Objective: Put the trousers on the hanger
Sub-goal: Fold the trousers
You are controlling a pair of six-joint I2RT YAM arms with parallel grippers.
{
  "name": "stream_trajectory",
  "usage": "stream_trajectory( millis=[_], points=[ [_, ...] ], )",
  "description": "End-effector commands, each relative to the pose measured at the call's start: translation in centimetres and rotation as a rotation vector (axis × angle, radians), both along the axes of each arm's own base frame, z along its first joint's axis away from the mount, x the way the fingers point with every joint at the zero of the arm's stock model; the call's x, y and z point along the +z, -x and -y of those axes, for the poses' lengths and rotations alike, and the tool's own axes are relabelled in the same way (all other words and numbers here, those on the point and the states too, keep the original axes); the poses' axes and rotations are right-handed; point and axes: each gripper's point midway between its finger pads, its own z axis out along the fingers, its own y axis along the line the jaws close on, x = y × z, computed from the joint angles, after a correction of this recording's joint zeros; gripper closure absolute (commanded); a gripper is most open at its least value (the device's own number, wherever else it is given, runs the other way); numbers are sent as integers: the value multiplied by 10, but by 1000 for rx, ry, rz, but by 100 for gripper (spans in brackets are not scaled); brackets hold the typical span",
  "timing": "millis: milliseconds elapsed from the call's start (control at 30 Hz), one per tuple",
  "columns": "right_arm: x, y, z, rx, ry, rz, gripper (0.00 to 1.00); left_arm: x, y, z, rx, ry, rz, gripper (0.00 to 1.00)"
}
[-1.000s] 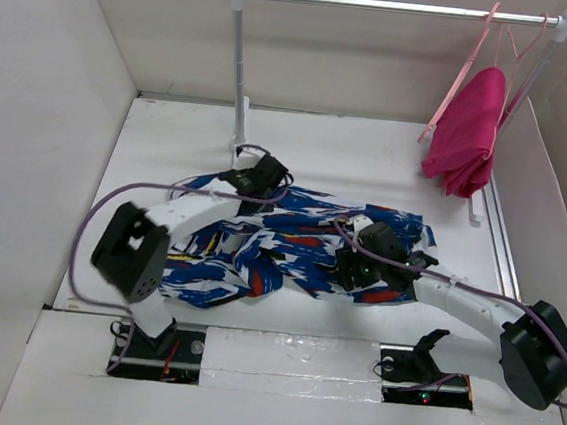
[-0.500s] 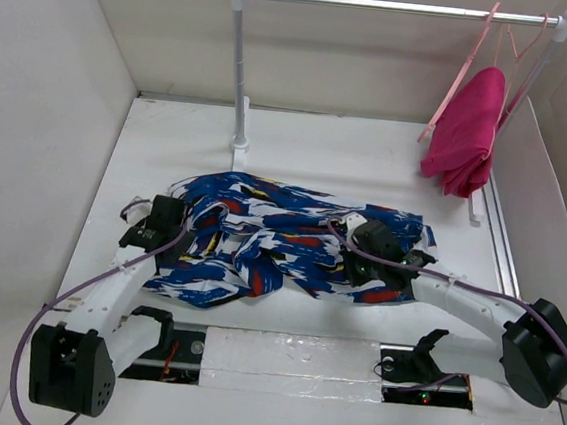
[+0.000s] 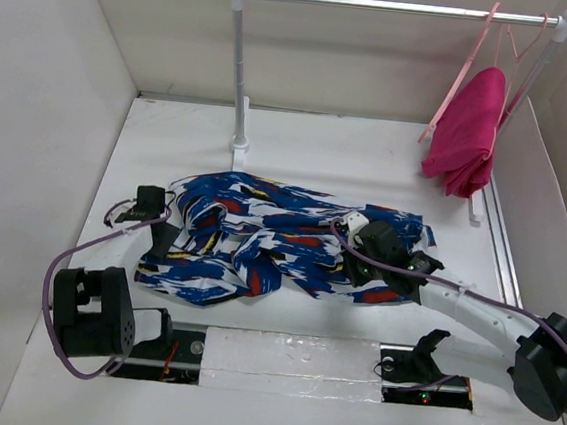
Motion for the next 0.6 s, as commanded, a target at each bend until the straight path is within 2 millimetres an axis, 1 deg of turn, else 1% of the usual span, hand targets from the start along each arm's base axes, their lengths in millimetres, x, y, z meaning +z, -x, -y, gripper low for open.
stream_trajectory(
  millis=[0, 67, 200, 233, 300, 333, 367, 400, 467, 500, 533, 567],
  points=[
    [9, 3, -7, 48, -31, 31, 98, 0, -14, -3, -36, -12, 31, 60],
    [8, 5, -8, 55, -36, 26, 98, 5, -23, -1, -49, -9, 67, 60],
    [4, 8, -8, 65, -36, 19, 98, 16, -30, 2, -95, -6, 115, 60],
    [4, 8, -8, 68, -37, 18, 98, 24, -32, 2, -110, -16, 141, 62],
    [4, 8, -9, 75, -33, 16, 98, 32, -29, 5, -130, -37, 146, 65],
    [2, 8, -9, 76, -30, 11, 98, 43, -31, 10, -150, -50, 180, 65],
    [1, 7, -10, 77, -29, 8, 98, 47, -26, 8, -143, -59, 186, 65],
    [1, 7, -10, 77, -30, 9, 98, 47, -26, 8, -142, -61, 186, 65],
    [0, 6, -12, 77, -31, 6, 98, 50, -27, 8, -157, -71, 211, 62],
    [1, 5, -13, 77, -30, 6, 98, 48, -28, 8, -163, -74, 211, 61],
    [3, 5, -16, 87, -36, 11, 98, 40, -26, 7, -163, -75, 183, 61],
    [2, 5, -16, 87, -32, 9, 98, 35, -27, 7, -162, -75, 169, 61]
  ],
)
